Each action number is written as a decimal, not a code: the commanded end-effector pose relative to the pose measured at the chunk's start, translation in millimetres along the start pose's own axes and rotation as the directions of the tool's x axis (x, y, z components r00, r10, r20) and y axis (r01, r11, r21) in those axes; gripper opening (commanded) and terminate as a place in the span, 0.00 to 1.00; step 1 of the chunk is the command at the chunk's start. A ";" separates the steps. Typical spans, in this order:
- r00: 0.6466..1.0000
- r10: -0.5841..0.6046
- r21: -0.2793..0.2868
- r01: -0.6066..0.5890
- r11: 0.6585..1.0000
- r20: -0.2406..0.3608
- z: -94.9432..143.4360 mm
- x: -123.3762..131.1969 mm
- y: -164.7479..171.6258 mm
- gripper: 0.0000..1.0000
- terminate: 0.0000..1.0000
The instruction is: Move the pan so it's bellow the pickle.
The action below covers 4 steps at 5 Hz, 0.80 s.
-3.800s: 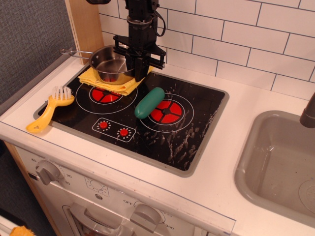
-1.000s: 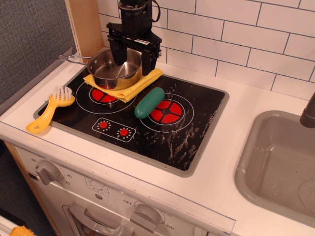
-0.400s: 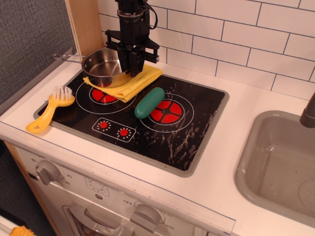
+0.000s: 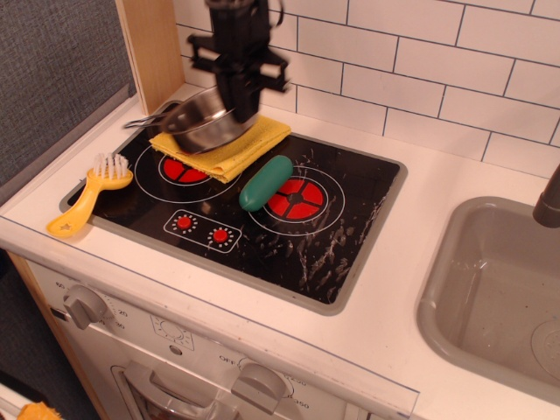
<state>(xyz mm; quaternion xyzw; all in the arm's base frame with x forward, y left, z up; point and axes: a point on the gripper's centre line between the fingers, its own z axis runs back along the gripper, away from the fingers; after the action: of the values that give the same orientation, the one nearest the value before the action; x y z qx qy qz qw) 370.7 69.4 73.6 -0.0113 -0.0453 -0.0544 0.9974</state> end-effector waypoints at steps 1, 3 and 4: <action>0.974 -0.215 0.032 0.213 0.976 0.076 33.0 -57.7 -73.5 0.00 0.00; 0.916 -0.400 0.107 0.397 0.911 0.008 10.5 -111.4 -121.0 0.00 0.00; 0.898 -0.440 0.118 0.439 0.891 -0.024 0.5 -120.7 -128.0 0.00 0.00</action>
<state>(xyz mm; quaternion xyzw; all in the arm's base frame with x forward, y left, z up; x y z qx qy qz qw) 238.3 -51.3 56.1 0.0562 -0.0291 -0.2725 0.9601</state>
